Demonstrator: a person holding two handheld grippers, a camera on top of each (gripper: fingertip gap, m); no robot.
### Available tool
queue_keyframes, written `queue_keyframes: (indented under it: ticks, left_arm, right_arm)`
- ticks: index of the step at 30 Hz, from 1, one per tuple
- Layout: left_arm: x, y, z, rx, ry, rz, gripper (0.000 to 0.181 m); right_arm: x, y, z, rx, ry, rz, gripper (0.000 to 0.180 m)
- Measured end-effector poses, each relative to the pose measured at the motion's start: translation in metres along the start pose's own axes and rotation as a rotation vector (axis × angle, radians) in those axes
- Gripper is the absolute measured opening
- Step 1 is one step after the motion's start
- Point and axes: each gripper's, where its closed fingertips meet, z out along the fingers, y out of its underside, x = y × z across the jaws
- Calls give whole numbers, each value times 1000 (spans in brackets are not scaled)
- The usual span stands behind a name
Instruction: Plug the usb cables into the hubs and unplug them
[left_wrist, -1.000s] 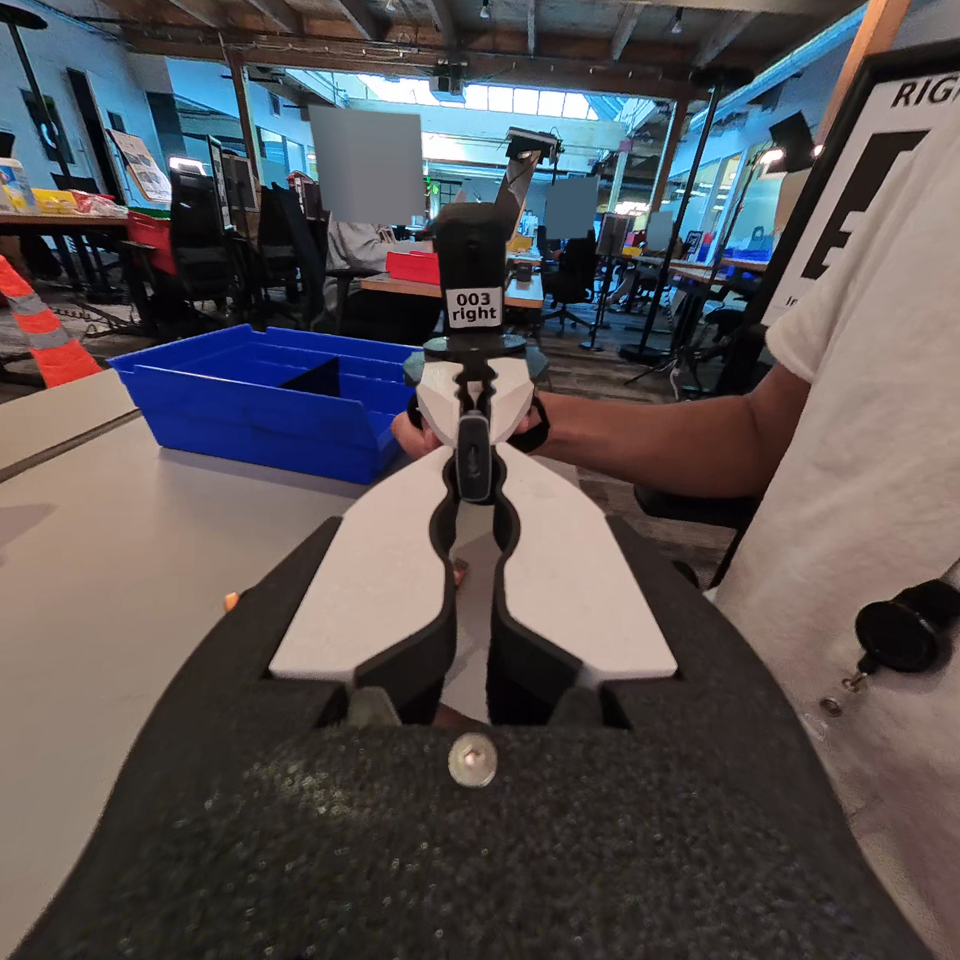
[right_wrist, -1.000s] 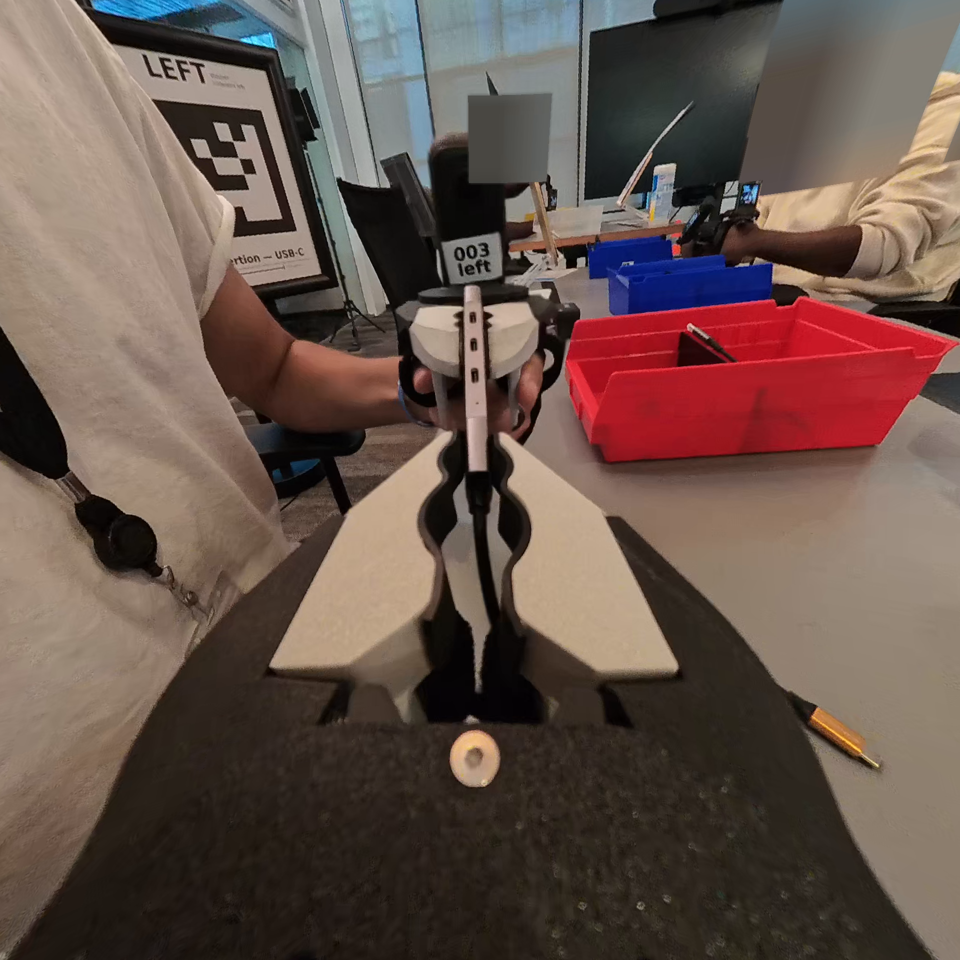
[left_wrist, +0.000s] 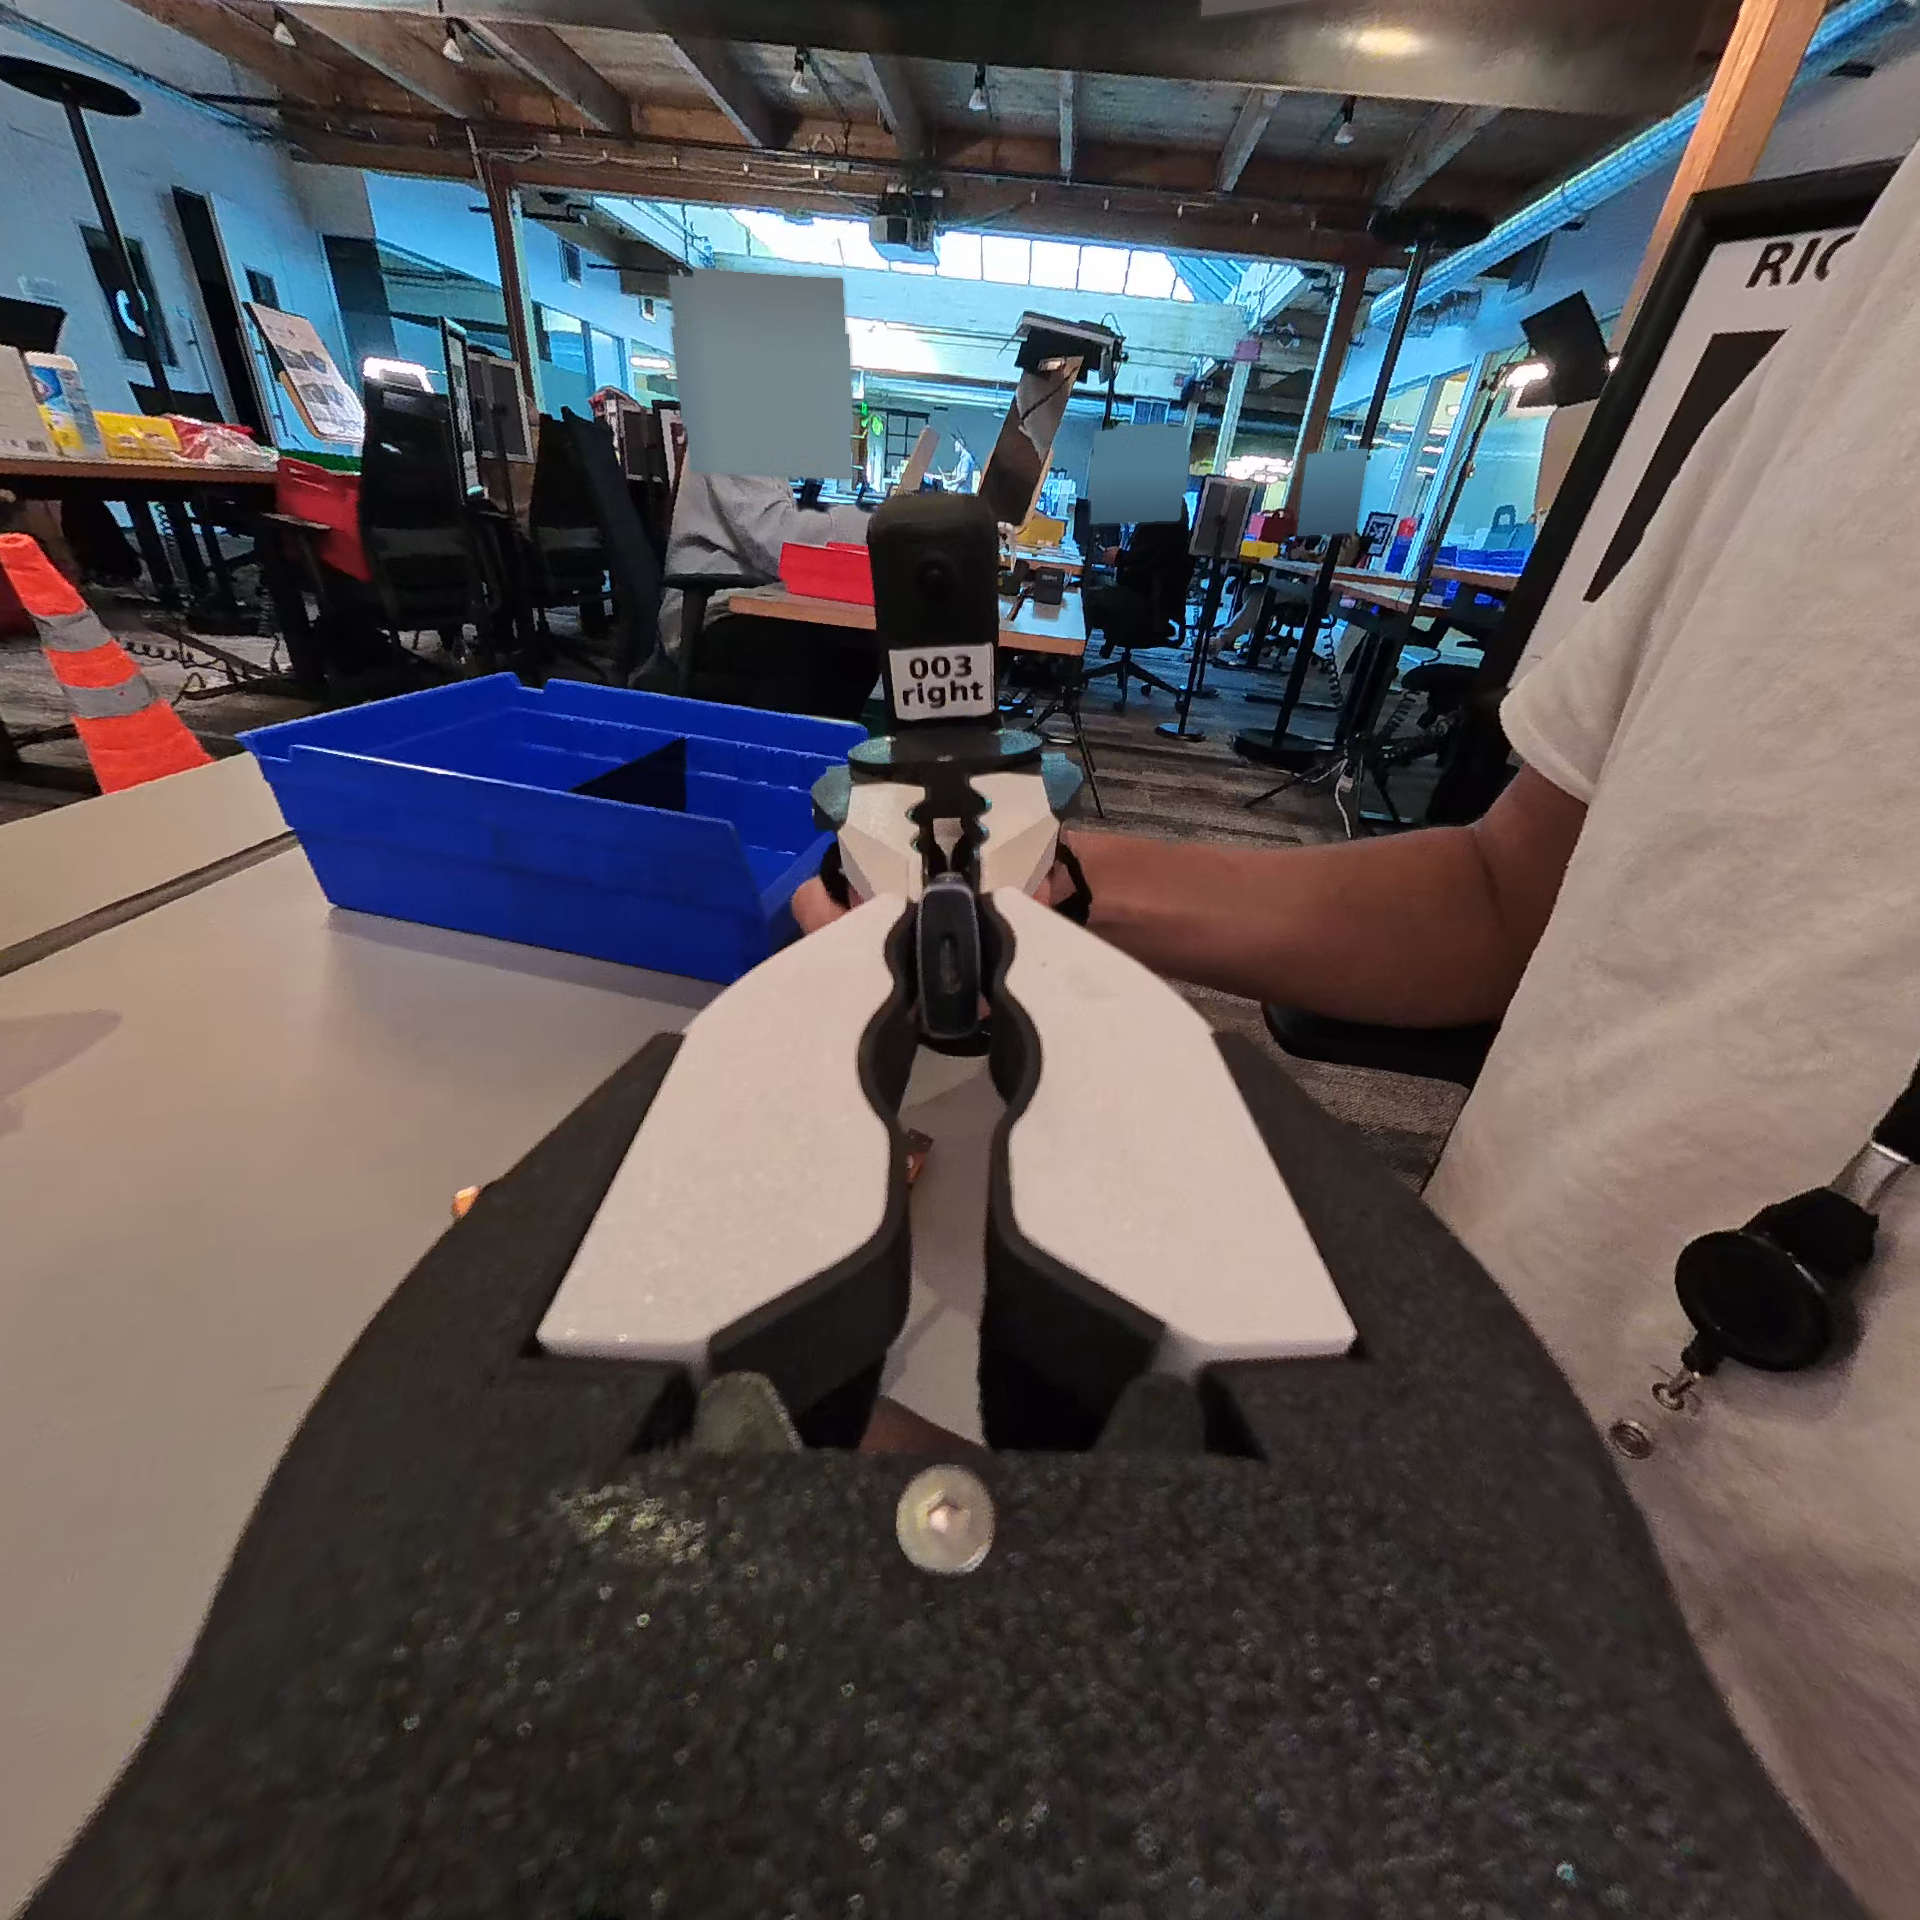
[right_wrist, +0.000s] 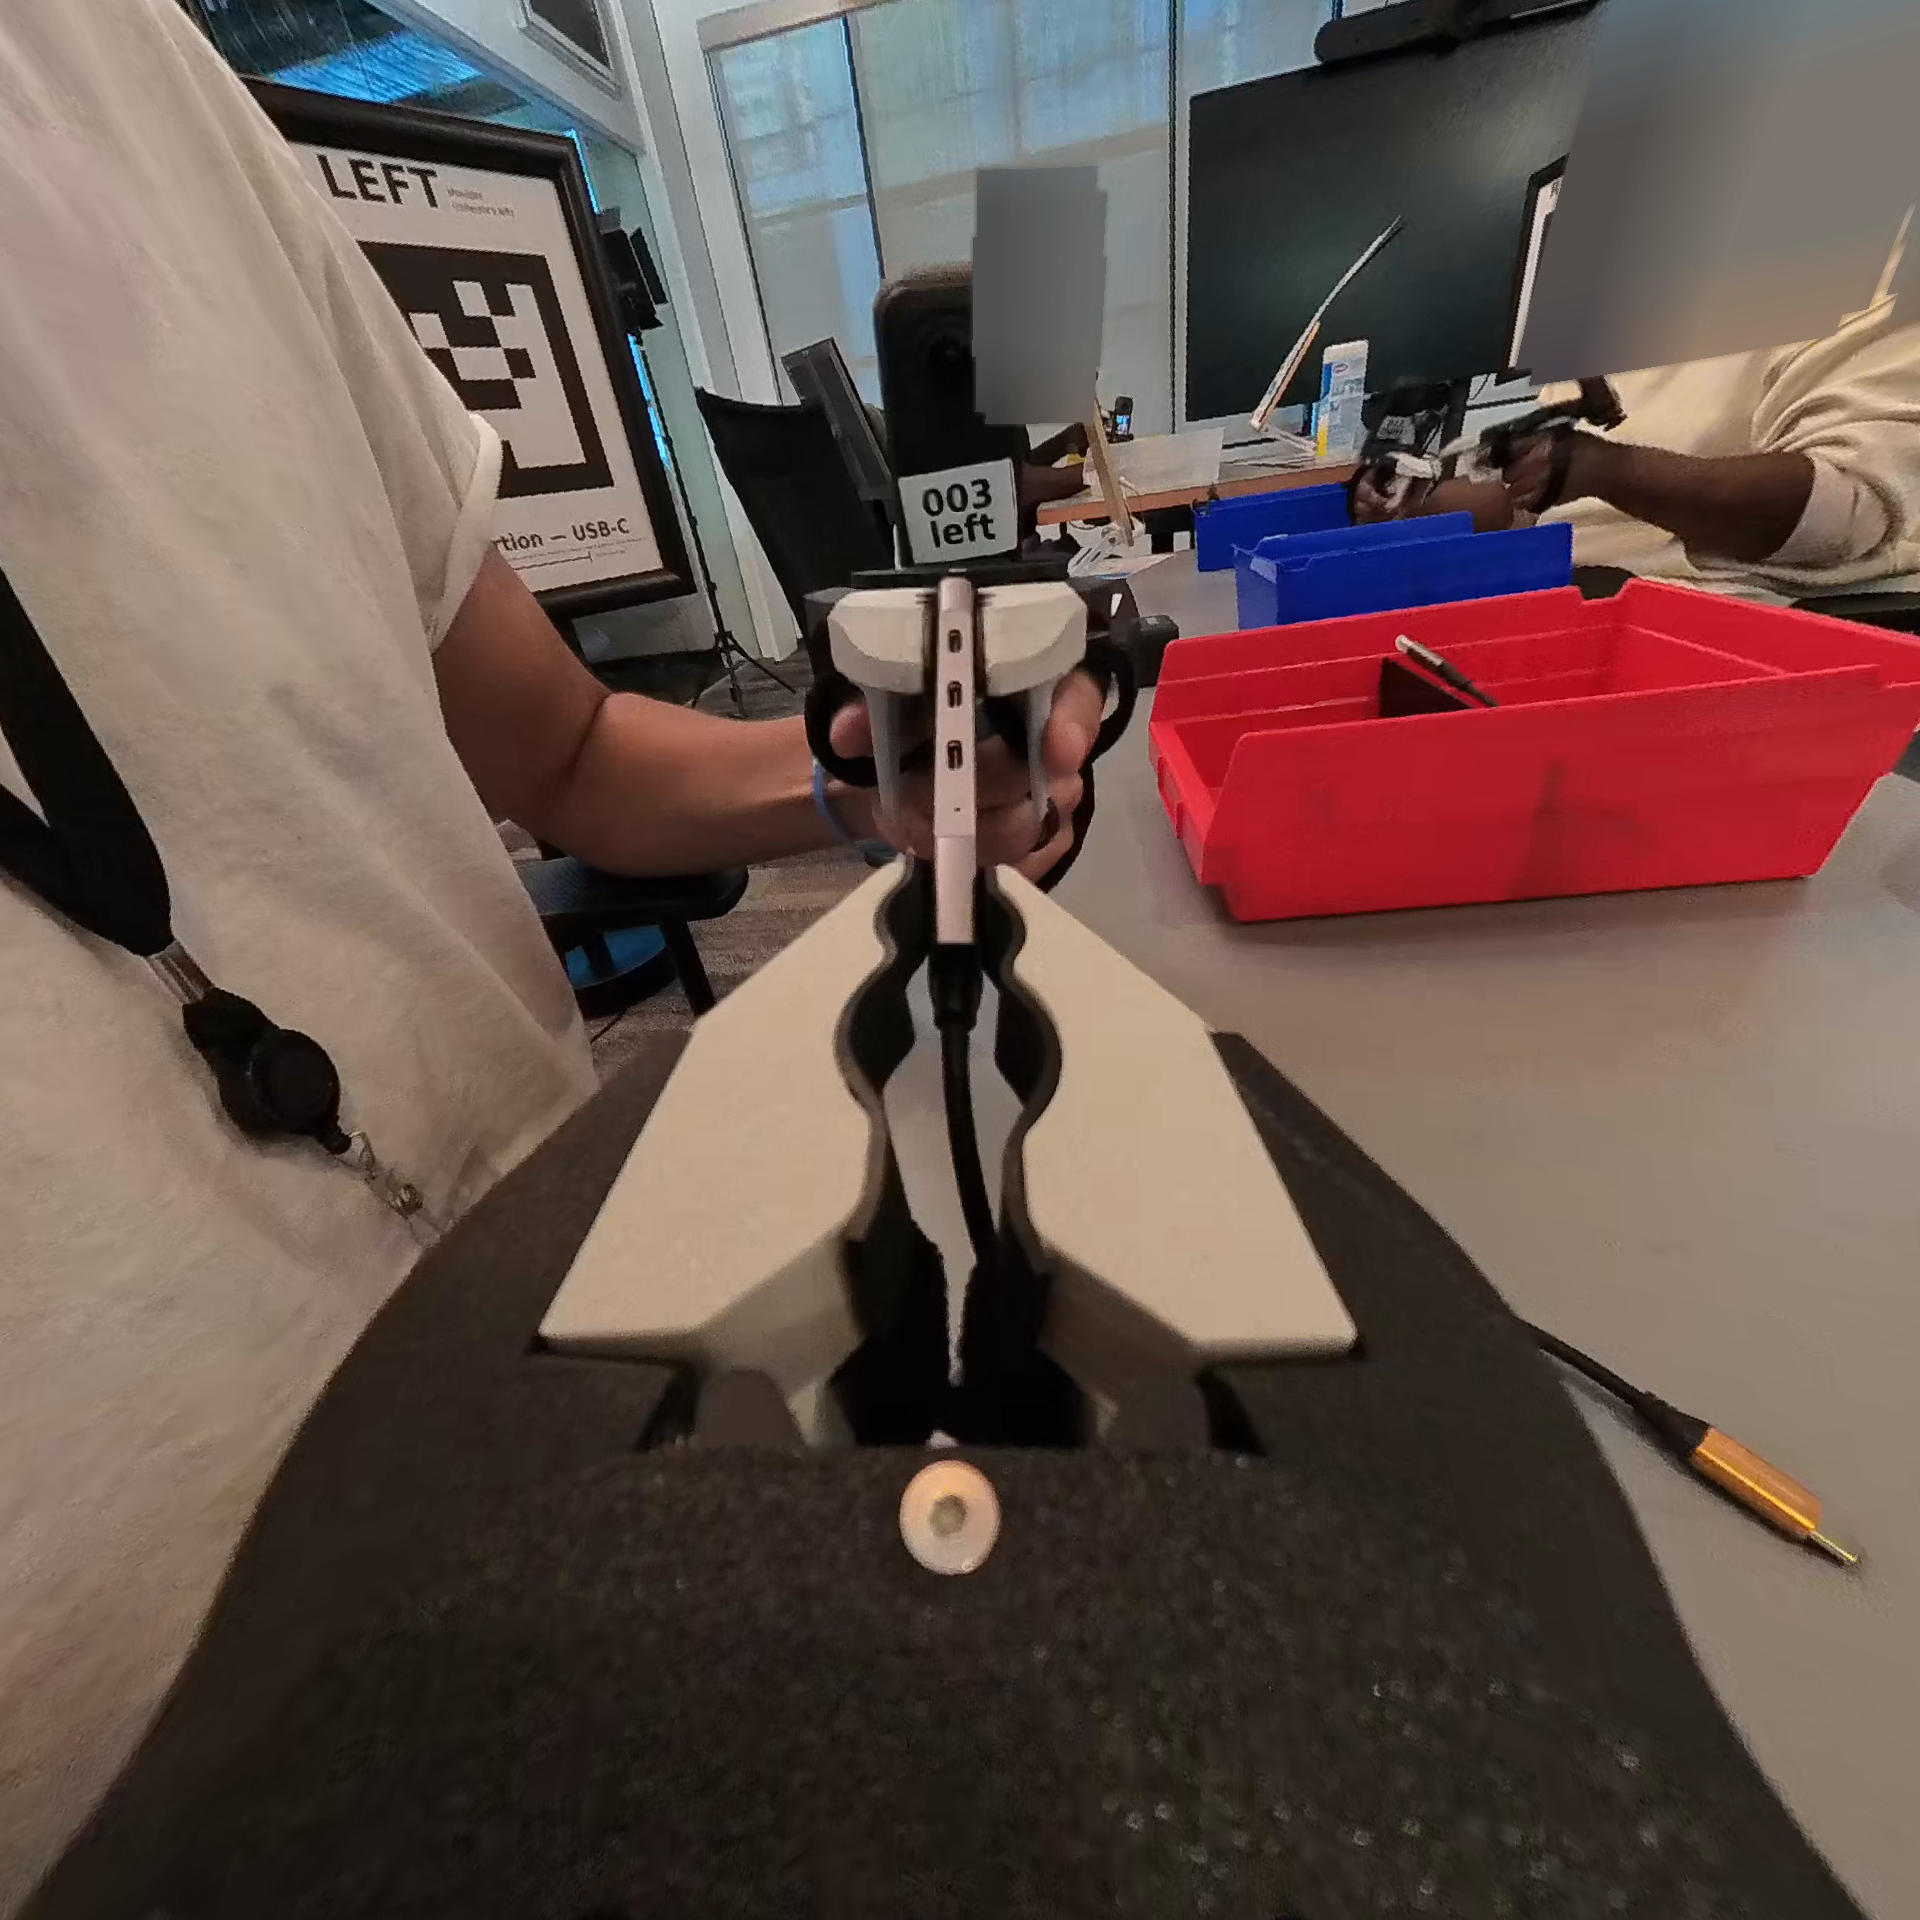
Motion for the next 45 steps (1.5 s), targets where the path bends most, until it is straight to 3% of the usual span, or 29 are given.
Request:
queue_keyframes:
  ticks: [5,7,9,12,14,17,20,24,26,30,37,41,45]
  left_arm:
    - [-7,7,-2,-77,-50,52,9]
    - [-11,1,-8,-87,-121,145,9]
    - [-20,-14,-22,-73,-217,215,9]
    - [-41,-27,-47,-121,-436,398,9]
    - [-50,-27,-55,-134,-550,434,9]
    - [-60,-14,-61,-94,-681,385,9]
    - [-64,6,-66,-111,-777,376,9]
    - [-62,22,-66,-105,-763,316,9]
    - [-65,25,-69,-101,-756,297,9]
    - [-70,25,-78,-97,-759,278,9]
    - [-71,42,-77,-178,-730,299,9]
    - [-69,48,-71,-212,-708,322,9]
    - [-66,51,-67,-230,-700,338,9]
  right_arm:
    - [11,3,1,-33,65,0,10]
    - [25,-2,-1,-52,170,-38,15]
    - [55,-3,-15,-99,381,-57,18]
    - [106,26,-44,-345,739,-55,18]
    - [127,54,-49,-458,916,50,26]
    - [144,104,-39,-583,1058,256,37]
    - [156,129,-31,-647,1148,320,47]
    - [168,135,-19,-679,1174,305,47]
    - [169,135,-13,-688,1136,287,35]
    - [154,137,1,-772,920,187,7]
    - [83,145,-2,-944,396,8,2]
    - [84,137,-12,-896,440,-35,6]
    - [100,127,0,-805,580,-69,25]
